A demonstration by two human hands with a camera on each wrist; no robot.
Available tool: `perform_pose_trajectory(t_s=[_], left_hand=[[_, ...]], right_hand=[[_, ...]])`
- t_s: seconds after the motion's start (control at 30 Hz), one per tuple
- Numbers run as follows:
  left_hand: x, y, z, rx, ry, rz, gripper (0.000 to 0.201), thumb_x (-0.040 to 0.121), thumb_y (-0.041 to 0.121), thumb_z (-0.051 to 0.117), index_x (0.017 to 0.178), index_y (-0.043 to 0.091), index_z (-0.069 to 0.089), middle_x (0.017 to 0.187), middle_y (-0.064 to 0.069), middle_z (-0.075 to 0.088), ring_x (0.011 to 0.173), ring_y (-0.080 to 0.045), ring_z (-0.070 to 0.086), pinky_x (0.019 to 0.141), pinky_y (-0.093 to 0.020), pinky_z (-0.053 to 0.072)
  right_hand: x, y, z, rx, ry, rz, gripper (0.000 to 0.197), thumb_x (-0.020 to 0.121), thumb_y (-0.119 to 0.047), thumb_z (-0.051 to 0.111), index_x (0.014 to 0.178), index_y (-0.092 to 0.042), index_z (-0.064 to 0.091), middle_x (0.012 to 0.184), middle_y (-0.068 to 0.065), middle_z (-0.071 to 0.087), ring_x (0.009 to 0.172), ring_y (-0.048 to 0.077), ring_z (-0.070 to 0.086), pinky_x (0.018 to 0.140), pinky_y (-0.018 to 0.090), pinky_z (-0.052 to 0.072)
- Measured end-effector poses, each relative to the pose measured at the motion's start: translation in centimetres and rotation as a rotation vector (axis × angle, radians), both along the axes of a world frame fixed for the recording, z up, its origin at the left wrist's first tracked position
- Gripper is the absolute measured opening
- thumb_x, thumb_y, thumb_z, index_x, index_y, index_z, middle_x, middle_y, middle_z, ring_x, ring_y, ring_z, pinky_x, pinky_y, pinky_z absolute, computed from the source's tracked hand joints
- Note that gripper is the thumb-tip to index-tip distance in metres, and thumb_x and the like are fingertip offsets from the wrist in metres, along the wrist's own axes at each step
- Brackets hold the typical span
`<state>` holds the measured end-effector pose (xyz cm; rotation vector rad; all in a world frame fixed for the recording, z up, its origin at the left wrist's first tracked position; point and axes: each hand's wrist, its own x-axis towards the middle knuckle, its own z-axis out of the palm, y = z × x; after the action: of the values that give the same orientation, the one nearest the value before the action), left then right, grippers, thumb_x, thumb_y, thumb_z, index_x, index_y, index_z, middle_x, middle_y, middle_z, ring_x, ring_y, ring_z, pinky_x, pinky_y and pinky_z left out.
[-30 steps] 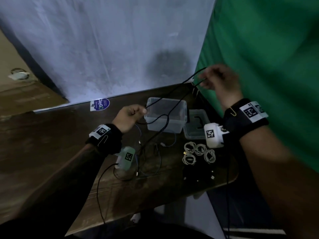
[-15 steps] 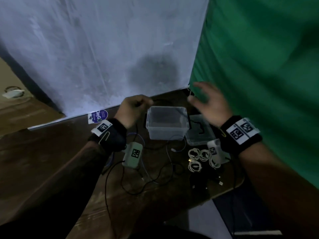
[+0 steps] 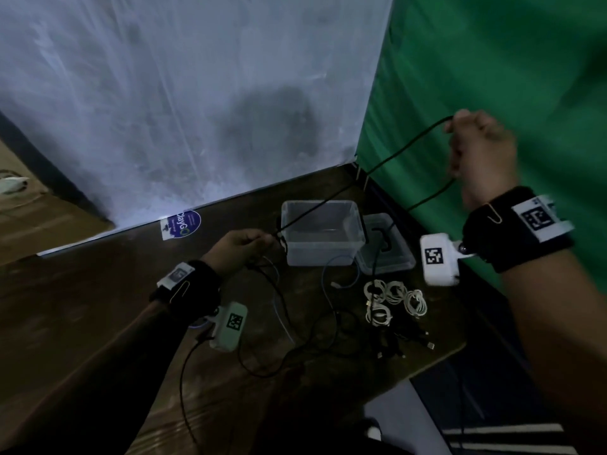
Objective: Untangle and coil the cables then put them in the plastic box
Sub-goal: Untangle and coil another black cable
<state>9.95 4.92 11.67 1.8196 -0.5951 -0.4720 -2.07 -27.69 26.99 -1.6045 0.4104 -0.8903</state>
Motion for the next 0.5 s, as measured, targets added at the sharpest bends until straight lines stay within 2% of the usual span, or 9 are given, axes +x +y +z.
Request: perform_pose_trajectory(t_s=[0.1,0.17,0.2,0.23,0.27,0.33,0.4,0.43,0.5], left_hand=[[-0.1,0.1,0.3,0.031,0.013,0.025,0.021,0.098,0.011,0.051,0.086,0.006,0.068,0.051,0.009,0.056,0.049,-0.004,0.048,0.052,-0.021,0.04],[-0.4,-0.4,1.6,0.036,-0.031,-0.015,0.02,0.095,0.013,0.055,0.081,0.011,0.068,0.057,0.008,0.062,0.054,-0.004,0.055,0.056,-0.02,0.046],[-0.7,-0.7,2.4,0.023,-0.051,-0.038,0.019,0.094,0.013,0.057,0.079,0.012,0.069,0.062,0.004,0.065,0.057,-0.007,0.058,0.058,-0.02,0.047],[-1.0,-1.0,3.2,-0.001,-0.057,-0.056,0.018,0.093,0.012,0.059,0.079,0.012,0.069,0.066,-0.003,0.066,0.059,-0.009,0.06,0.059,-0.019,0.049],[-1.4,-1.3,4.0,-0.032,-0.051,-0.075,0.016,0.092,0.011,0.06,0.08,0.01,0.07,0.069,-0.01,0.067,0.06,-0.012,0.062,0.059,-0.02,0.05],[-1.9,-1.7,5.3,-0.076,-0.034,-0.128,0.012,0.091,0.008,0.062,0.086,0.003,0.071,0.076,-0.025,0.068,0.066,-0.024,0.065,0.061,-0.025,0.054],[-2.2,-1.9,6.0,-0.079,-0.04,-0.177,0.013,0.089,0.01,0.064,0.091,0.0,0.071,0.082,-0.028,0.069,0.07,-0.032,0.067,0.065,-0.033,0.057],[-2.2,-1.9,6.2,-0.076,-0.049,-0.19,0.012,0.089,0.011,0.065,0.091,0.003,0.072,0.082,-0.026,0.07,0.07,-0.032,0.067,0.065,-0.035,0.057],[-2.2,-1.5,6.4,-0.076,-0.077,-0.177,0.009,0.088,0.013,0.065,0.087,0.009,0.073,0.077,-0.023,0.069,0.066,-0.027,0.066,0.062,-0.03,0.055]], right_hand=[[-0.1,1.4,-1.6,-0.143,0.19,0.113,0.023,0.09,-0.025,0.057,0.068,-0.021,0.065,0.059,0.0,0.054,0.046,0.009,0.042,0.047,0.024,0.033],[0.3,2.7,-3.6,-0.433,0.422,0.263,0.015,0.087,-0.025,0.06,0.078,-0.025,0.072,0.086,0.002,0.069,0.072,0.013,0.06,0.07,0.031,0.047],[0.4,3.6,-4.5,-0.602,0.517,0.316,0.012,0.088,-0.024,0.062,0.092,-0.024,0.074,0.102,0.002,0.069,0.091,0.015,0.063,0.084,0.031,0.047],[0.6,4.5,-5.4,-0.748,0.569,0.333,0.023,0.09,-0.026,0.064,0.11,-0.018,0.071,0.119,0.003,0.064,0.109,0.018,0.059,0.094,0.03,0.045],[0.8,5.6,-6.1,-0.826,0.569,0.353,0.039,0.09,-0.03,0.066,0.125,-0.016,0.063,0.133,0.004,0.056,0.122,0.02,0.053,0.102,0.03,0.041],[1.3,8.1,-7.2,-0.832,0.486,0.435,0.057,0.089,-0.036,0.067,0.14,-0.018,0.05,0.146,0.003,0.046,0.135,0.018,0.042,0.111,0.035,0.037],[1.9,10.6,-7.7,-0.776,0.435,0.596,0.053,0.091,-0.031,0.065,0.141,-0.022,0.049,0.144,-0.001,0.051,0.133,0.013,0.046,0.11,0.032,0.039],[2.1,11.5,-7.7,-0.734,0.446,0.674,0.045,0.092,-0.026,0.062,0.136,-0.022,0.053,0.135,-0.003,0.058,0.124,0.01,0.053,0.104,0.028,0.043],[2.3,12.3,-6.8,-0.707,0.476,0.743,0.021,0.094,-0.02,0.059,0.114,-0.017,0.066,0.103,-0.005,0.067,0.094,0.005,0.062,0.082,0.022,0.047]])
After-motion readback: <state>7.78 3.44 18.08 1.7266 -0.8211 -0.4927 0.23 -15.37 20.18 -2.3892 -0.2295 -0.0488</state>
